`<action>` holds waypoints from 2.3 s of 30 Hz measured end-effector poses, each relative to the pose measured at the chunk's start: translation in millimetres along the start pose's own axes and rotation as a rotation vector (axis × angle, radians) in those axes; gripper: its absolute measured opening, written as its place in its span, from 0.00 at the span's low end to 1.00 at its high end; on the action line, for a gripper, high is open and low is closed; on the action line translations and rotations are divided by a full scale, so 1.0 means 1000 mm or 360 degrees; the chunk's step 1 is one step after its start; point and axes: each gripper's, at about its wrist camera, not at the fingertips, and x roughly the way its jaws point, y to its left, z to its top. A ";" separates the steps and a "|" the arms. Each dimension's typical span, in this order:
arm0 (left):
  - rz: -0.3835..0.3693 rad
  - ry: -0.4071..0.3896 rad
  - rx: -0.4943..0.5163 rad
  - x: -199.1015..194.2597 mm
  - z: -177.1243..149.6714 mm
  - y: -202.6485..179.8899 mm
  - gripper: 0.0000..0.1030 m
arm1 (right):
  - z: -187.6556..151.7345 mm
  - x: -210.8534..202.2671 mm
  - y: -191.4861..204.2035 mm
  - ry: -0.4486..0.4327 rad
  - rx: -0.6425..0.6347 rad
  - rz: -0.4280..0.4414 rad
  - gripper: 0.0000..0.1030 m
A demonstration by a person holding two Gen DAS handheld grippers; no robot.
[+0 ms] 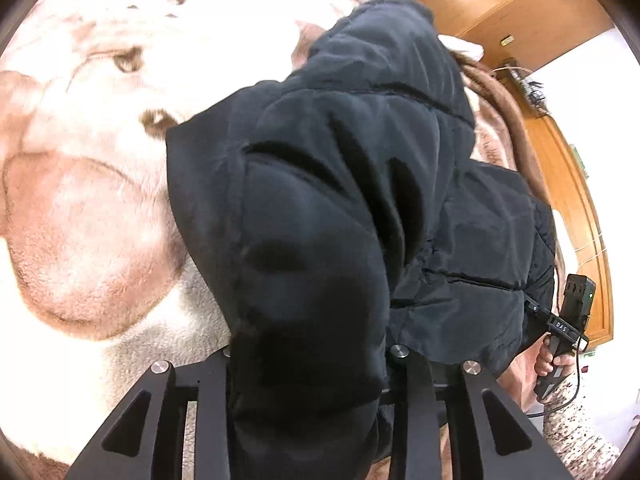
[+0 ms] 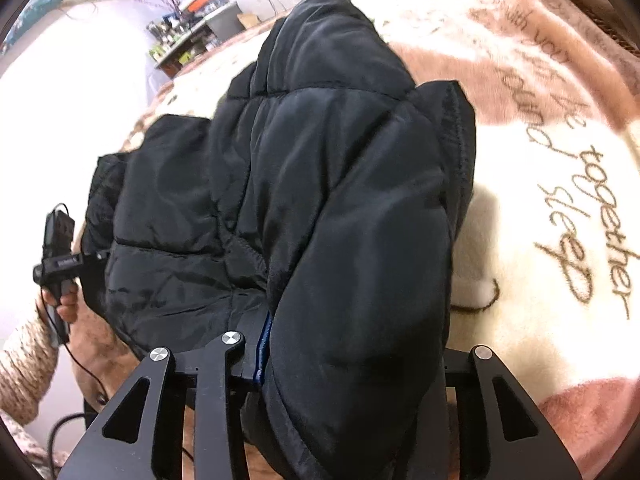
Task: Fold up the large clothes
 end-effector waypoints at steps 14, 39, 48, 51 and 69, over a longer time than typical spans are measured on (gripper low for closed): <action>-0.0048 -0.0279 0.0066 -0.072 0.008 0.016 0.30 | 0.012 -0.029 0.066 -0.0238 -0.0117 0.0146 0.35; 0.0209 -0.0522 -0.0162 -0.163 -0.018 0.148 0.30 | 0.037 0.055 0.145 -0.0239 -0.0344 0.0385 0.35; 0.0283 -0.0411 -0.0280 -0.123 -0.026 0.176 0.35 | 0.022 0.089 0.121 -0.0132 -0.0232 0.0273 0.35; 0.0342 -0.0379 -0.0237 -0.116 -0.024 0.175 0.39 | 0.017 0.097 0.119 -0.0120 -0.0236 0.0230 0.38; 0.0433 -0.0342 -0.0318 -0.108 -0.016 0.175 0.63 | 0.018 0.105 0.118 -0.0003 -0.0200 0.0087 0.60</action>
